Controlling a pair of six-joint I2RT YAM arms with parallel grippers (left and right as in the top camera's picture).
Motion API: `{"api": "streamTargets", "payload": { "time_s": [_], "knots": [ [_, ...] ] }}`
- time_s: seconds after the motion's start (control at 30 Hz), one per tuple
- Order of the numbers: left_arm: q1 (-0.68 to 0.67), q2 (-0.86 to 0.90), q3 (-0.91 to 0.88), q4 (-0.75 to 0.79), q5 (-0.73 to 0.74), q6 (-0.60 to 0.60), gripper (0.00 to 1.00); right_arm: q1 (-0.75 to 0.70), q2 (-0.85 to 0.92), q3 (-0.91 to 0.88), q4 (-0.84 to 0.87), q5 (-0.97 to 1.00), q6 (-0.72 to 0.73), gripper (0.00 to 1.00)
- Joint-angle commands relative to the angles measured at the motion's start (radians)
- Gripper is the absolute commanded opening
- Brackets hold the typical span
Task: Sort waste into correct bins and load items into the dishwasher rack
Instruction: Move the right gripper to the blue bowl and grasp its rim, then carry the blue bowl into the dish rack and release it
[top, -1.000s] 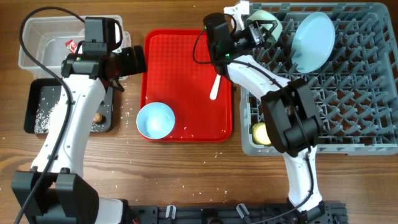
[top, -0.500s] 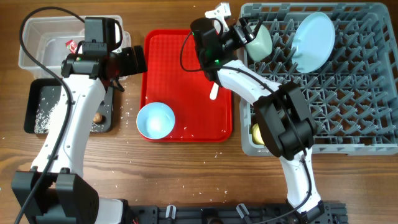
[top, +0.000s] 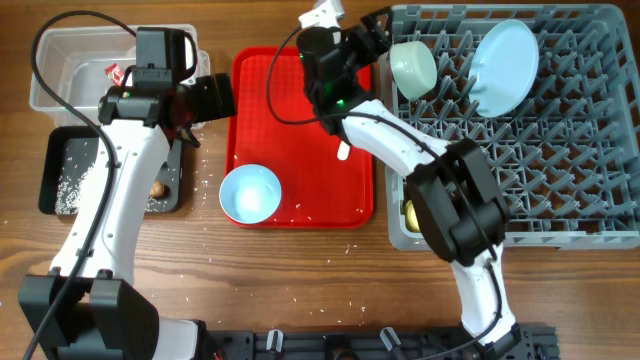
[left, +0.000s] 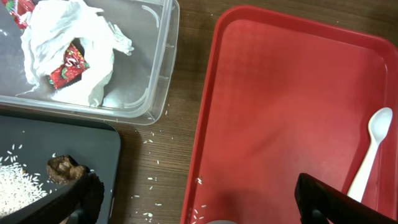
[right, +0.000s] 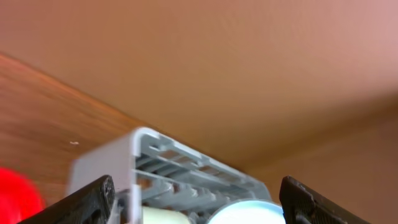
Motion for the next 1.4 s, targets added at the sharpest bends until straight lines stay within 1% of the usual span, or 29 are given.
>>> {"api": "streamTargets", "payload": {
  "time_s": [0.0, 0.03, 0.07, 0.17, 0.23, 0.27, 0.37, 0.43, 0.5, 0.57, 0.6, 0.67, 0.7, 0.8, 0.93, 1.13, 1.17, 1.27, 1.3, 1.33, 1.37],
  "knots": [
    [0.000, 0.008, 0.009, 0.002, -0.010, 0.005, 1.00, 0.011, -0.092, 0.001, -0.182, -0.285, 0.314, 0.86],
    [0.000, 0.008, 0.009, 0.002, -0.010, 0.005, 1.00, 0.008, -0.110, 0.001, -0.279, -0.422, 0.437, 0.87],
    [0.000, 0.008, 0.009, 0.002, -0.010, 0.005, 1.00, 0.007, -0.115, 0.001, -0.311, -0.481, 0.480, 0.87],
    [0.000, 0.008, 0.009, 0.002, -0.010, 0.005, 1.00, 0.004, -0.129, 0.001, -0.435, -0.774, 0.655, 0.87],
    [0.000, 0.008, 0.009, 0.002, -0.010, 0.005, 1.00, 0.004, -0.129, 0.001, -0.485, -0.917, 0.720, 0.95],
    [0.000, 0.008, 0.009, 0.002, -0.010, 0.005, 1.00, 0.004, -0.129, 0.001, -0.528, -1.026, 0.769, 1.00],
    [0.000, 0.008, 0.009, 0.002, -0.010, 0.005, 1.00, 0.004, -0.129, 0.001, -0.652, -1.291, 0.906, 1.00],
    [0.000, 0.008, 0.009, 0.002, -0.010, 0.005, 1.00, 0.003, -0.129, 0.000, -0.739, -1.395, 0.996, 1.00],
    [0.000, 0.008, 0.009, 0.002, -0.010, 0.005, 1.00, 0.002, -0.129, 0.000, -0.818, -1.437, 1.079, 1.00],
    [0.000, 0.008, 0.009, 0.002, -0.010, 0.005, 1.00, 0.004, -0.129, 0.000, -0.879, -1.492, 1.112, 0.98],
    [0.000, 0.008, 0.009, 0.002, -0.010, 0.005, 1.00, 0.008, -0.129, 0.000, -0.906, -1.510, 1.118, 0.93],
    [0.000, 0.008, 0.009, 0.002, -0.010, 0.005, 1.00, 0.021, -0.129, -0.001, -0.964, -1.509, 1.161, 0.88],
    [0.000, 0.008, 0.009, 0.002, -0.010, 0.005, 1.00, 0.030, -0.128, -0.006, -0.991, -1.504, 1.190, 0.84],
    [0.000, 0.008, 0.009, 0.002, -0.010, 0.005, 1.00, 0.053, -0.126, -0.051, -0.990, -1.504, 1.267, 0.70],
    [0.000, 0.008, 0.009, 0.002, -0.010, 0.005, 1.00, 0.082, -0.126, -0.151, -0.925, -1.508, 1.331, 0.63],
    [0.000, 0.008, 0.009, 0.002, -0.010, 0.005, 1.00, 0.084, -0.126, -0.159, -0.911, -1.501, 1.344, 0.51],
    [0.000, 0.008, 0.009, 0.002, -0.010, 0.005, 1.00, 0.085, -0.126, -0.159, -0.908, -1.496, 1.343, 0.47],
    [0.000, 0.008, 0.009, 0.002, -0.010, 0.005, 1.00, 0.085, -0.126, -0.159, -0.905, -1.489, 1.342, 0.24],
    [0.000, 0.008, 0.009, 0.002, -0.010, 0.005, 1.00, 0.085, -0.126, -0.159, -0.906, -1.490, 1.343, 0.18],
    [0.000, 0.008, 0.009, 0.002, -0.010, 0.005, 1.00, 0.085, -0.126, -0.159, -0.906, -1.490, 1.342, 0.09],
    [0.000, 0.008, 0.009, 0.002, -0.010, 0.005, 1.00, 0.085, -0.127, -0.159, -0.907, -1.490, 1.342, 0.04]
  ]
}}
